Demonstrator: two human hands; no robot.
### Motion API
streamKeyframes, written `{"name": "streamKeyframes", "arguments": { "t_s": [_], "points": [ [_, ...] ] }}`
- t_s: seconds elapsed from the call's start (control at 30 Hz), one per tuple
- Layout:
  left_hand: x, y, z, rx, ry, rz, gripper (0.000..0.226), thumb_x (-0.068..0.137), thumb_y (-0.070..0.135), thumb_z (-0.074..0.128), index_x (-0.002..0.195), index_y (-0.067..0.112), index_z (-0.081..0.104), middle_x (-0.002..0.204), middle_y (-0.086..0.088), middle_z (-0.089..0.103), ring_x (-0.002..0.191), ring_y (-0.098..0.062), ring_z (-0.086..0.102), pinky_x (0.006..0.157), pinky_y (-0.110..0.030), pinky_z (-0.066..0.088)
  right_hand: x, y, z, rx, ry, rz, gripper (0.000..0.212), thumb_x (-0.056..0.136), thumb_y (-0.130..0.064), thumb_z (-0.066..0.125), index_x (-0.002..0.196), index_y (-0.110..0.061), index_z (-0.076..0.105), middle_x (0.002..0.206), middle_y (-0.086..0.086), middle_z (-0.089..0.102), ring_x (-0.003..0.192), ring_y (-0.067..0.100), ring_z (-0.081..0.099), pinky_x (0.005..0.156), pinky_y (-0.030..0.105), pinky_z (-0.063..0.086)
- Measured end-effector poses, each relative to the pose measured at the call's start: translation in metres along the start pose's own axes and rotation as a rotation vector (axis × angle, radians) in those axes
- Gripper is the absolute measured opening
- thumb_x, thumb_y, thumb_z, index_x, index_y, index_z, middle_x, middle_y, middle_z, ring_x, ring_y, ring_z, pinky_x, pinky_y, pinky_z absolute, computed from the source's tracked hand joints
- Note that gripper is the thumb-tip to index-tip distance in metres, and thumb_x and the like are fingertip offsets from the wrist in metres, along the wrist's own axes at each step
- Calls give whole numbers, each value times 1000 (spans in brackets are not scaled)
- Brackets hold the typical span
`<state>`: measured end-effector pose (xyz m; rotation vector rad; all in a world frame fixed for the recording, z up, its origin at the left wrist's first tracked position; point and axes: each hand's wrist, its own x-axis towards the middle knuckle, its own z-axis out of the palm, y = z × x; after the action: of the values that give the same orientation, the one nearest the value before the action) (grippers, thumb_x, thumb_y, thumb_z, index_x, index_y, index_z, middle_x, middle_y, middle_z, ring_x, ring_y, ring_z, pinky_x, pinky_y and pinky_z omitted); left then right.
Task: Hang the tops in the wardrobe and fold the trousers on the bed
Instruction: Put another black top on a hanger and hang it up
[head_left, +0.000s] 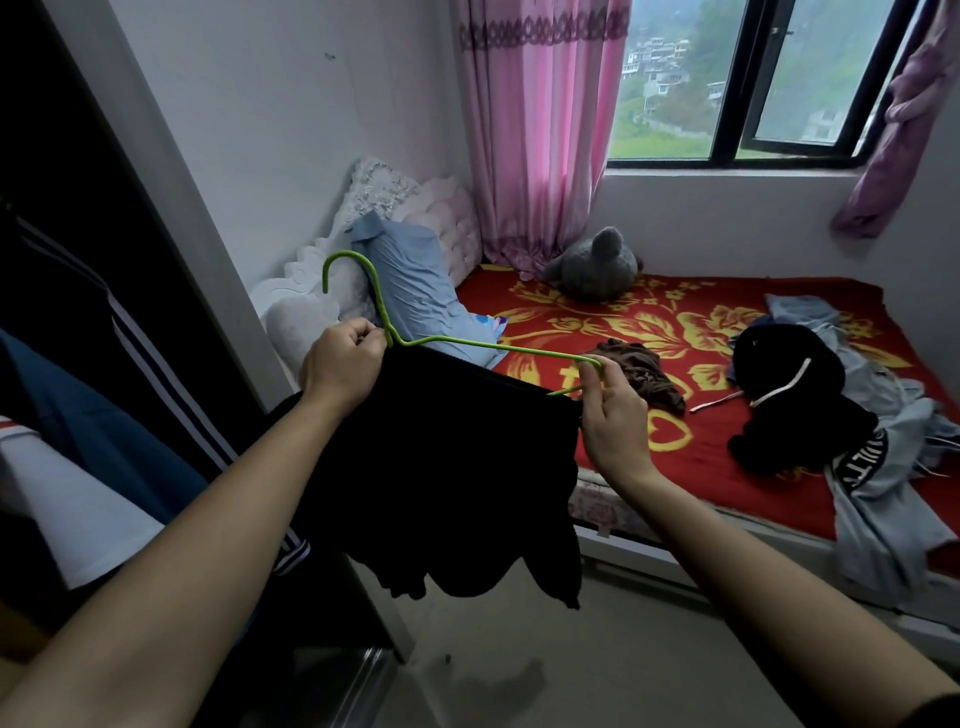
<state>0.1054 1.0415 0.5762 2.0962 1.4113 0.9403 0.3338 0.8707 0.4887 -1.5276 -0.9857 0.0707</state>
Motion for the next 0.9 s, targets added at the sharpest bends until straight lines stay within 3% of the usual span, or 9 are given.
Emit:
{"name": "streamKeyframes", "arguments": {
  "t_s": [0.07,0.13,0.2,0.3,0.37,0.47,0.63,0.77,0.9],
  "points": [
    [1,0,3,15,-36,56,32,81,42,31,72,20,51,86,-10,63,92,-36,57,77,-39,41,6,3,-2,-48,2,-16,28,105,-34,45,107,-14,64,63,0,57,55,14,53,48,21,34],
    [0,1,6,13,-46,106,42,79,45,20,82,19,52,101,-18,64,100,-40,56,85,-45,41,11,5,-2,-93,-10,-19,27,105,-34,46,96,-16,64,63,1,57,56,15,53,49,25,35],
    [-2,5,14,12,-17,146,60,80,58,13,90,18,57,101,-18,65,99,-38,57,85,-44,43,12,8,0,-144,-24,-20,30,105,-38,45,92,-18,63,63,3,58,54,16,54,50,32,38],
    [-9,17,22,98,100,119,63,83,78,37,75,17,54,76,-2,63,79,-29,57,71,-36,42,7,12,2,-177,-28,-14,34,105,-40,44,114,-15,66,65,5,62,56,20,58,51,37,42],
    [-8,20,24,142,164,78,56,84,68,53,71,13,57,74,-4,65,78,-32,58,68,-35,42,6,13,0,-187,-62,-36,39,103,-39,47,128,-12,61,61,3,61,53,15,58,49,32,42],
    [-2,15,21,212,181,79,47,79,54,47,63,11,54,79,-17,67,84,-40,61,67,-36,41,4,16,-6,-189,-229,-161,50,102,-33,51,145,-8,42,57,-2,57,52,12,57,49,23,39],
    [5,0,10,343,170,177,46,75,50,38,86,10,57,83,-19,67,83,-42,61,74,-42,47,5,28,-20,-268,-403,-371,82,100,-30,57,158,-16,1,98,-1,74,83,14,70,71,21,50],
    [7,-8,0,399,118,230,37,75,46,34,84,14,51,72,-12,58,76,-40,58,70,-39,40,6,31,-24,-358,-525,-342,87,99,-35,57,157,-33,-8,122,0,70,111,25,65,86,34,51],
    [9,-14,-6,435,97,283,39,76,44,32,85,12,52,76,-19,62,78,-42,59,68,-38,37,4,25,-26,-406,-569,-363,83,99,-39,56,157,-34,-3,126,1,68,110,26,64,84,31,48]
  ]
}}
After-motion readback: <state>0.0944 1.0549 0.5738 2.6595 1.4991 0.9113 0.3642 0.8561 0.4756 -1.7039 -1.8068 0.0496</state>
